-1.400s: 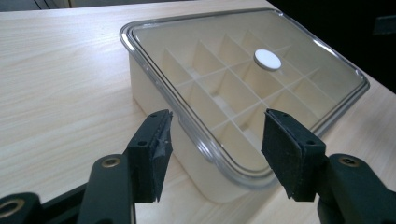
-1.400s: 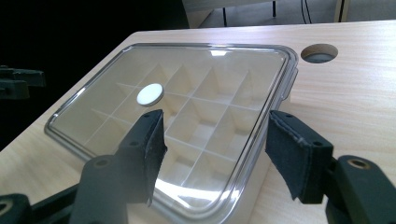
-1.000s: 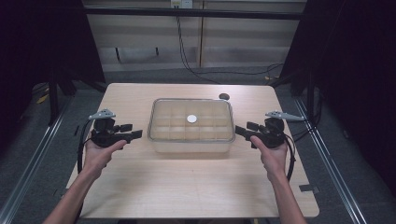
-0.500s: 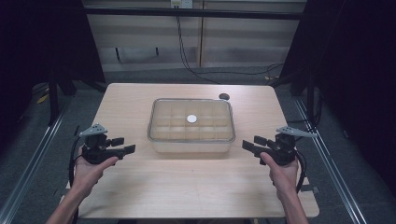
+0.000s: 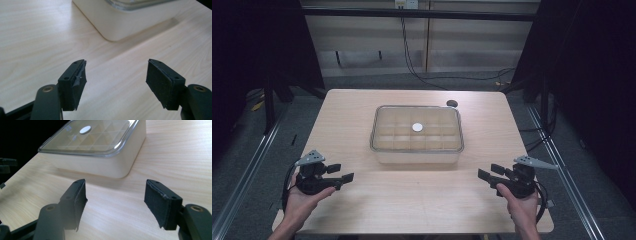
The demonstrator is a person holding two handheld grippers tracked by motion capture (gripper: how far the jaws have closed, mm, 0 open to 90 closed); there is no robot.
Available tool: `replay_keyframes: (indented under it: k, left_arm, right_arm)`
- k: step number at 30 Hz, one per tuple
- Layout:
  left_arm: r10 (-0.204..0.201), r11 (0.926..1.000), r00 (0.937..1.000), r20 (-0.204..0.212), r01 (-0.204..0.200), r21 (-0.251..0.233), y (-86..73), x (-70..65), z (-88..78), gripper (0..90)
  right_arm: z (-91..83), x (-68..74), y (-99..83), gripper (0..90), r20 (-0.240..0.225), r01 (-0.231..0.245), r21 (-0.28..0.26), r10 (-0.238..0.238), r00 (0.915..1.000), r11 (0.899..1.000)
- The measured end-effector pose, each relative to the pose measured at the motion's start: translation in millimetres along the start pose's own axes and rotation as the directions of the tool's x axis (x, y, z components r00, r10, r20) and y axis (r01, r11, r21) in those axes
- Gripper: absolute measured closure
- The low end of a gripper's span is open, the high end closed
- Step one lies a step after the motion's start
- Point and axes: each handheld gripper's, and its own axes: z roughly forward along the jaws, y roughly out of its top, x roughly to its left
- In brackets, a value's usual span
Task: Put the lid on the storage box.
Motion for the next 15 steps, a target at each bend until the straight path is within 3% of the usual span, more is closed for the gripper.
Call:
replay_keyframes:
  k: [6,7,12,15]
  left_arm:
    - [-0.036,0.9992,0.9993,-0.005,0.036,0.014,-18.7,-3.6,-6.9,29.5]
    - [-0.037,0.9992,0.9992,-0.014,0.037,0.017,-25.1,-4.1,-8.8,29.5]
    - [-0.045,0.9986,0.9988,-0.019,0.045,0.028,-37.3,-4.7,-10.5,29.5]
    - [-0.071,0.9968,0.997,-0.031,0.072,0.035,-45.1,-5.1,-7.7,29.5]
  right_arm:
    - [-8.9,-0.7,-12.6,33.2,0.02,-0.016,-0.01,0.016,0.9997,1.0]
    - [-10.3,-0.1,-17.5,32.4,0.044,0.001,-0.002,-0.001,0.999,1.0]
    - [-13.5,-1.4,-34.3,30.9,0.061,-0.012,0.007,0.012,0.9981,1.0]
    - [-13.8,-3.5,-40.4,29.6,0.065,-0.02,0.006,0.02,0.9977,1.0]
